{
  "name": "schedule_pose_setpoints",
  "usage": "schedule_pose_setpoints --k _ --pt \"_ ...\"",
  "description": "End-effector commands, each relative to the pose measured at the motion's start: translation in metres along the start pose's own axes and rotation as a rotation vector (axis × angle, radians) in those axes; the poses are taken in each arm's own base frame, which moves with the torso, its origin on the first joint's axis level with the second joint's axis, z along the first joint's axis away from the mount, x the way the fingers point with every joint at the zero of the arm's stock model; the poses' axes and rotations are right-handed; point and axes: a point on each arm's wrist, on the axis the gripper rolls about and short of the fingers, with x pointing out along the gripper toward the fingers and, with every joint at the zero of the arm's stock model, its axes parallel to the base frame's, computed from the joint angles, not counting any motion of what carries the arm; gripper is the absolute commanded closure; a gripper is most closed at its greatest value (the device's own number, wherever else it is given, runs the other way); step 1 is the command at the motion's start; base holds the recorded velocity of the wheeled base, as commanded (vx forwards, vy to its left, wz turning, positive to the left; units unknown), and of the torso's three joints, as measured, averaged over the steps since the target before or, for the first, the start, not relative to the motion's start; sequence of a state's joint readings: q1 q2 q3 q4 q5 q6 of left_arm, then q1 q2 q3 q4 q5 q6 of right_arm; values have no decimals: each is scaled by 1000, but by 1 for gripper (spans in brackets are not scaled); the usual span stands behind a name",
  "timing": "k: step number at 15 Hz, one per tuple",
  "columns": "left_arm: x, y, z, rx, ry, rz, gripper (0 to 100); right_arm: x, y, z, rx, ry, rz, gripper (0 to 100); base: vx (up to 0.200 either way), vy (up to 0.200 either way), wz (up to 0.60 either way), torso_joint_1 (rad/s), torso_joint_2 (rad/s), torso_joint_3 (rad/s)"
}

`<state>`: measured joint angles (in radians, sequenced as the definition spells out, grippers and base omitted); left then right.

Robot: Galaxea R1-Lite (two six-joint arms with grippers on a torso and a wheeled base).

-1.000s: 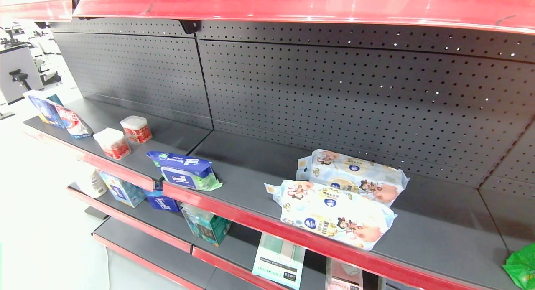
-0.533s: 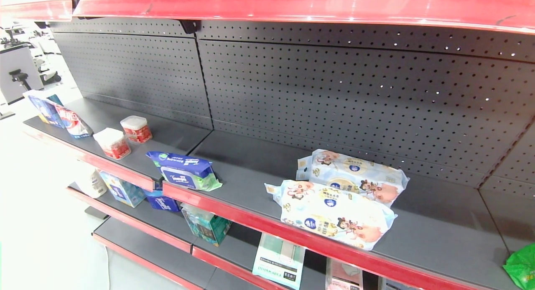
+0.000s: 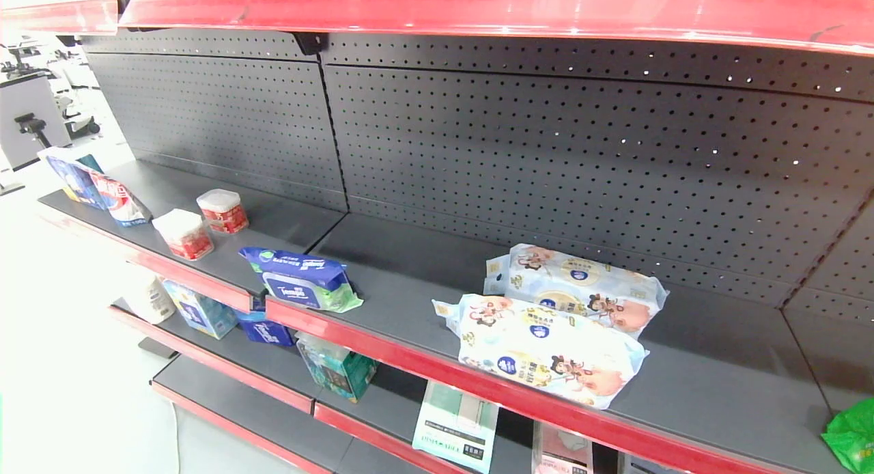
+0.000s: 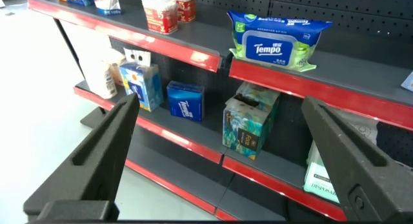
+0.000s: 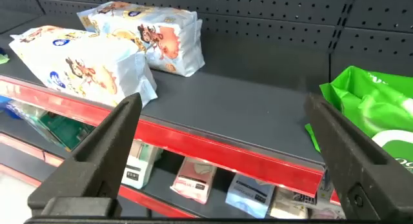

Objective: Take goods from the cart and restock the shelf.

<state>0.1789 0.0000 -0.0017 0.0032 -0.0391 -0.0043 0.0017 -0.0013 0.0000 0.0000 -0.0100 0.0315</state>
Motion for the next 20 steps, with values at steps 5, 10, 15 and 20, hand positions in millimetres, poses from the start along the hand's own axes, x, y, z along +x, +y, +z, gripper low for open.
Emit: schedule_pose_setpoints --k 5,10,15,20 --pt "0 0 0 0 0 0 0 0 0 0 2 1 1 0 0 0 -600 8 2 -1" --pt "0 0 0 -2 0 0 0 0 0 0 2 1 1 0 0 0 -600 2 2 3" --pt "0 0 0 3 0 0 0 0 0 0 -7 1 4 0 0 0 -240 0 2 0" --pt "-9 -1 28 4 -101 -44 0 0 0 0 -10 1 4 0 0 0 0 0 0 0"
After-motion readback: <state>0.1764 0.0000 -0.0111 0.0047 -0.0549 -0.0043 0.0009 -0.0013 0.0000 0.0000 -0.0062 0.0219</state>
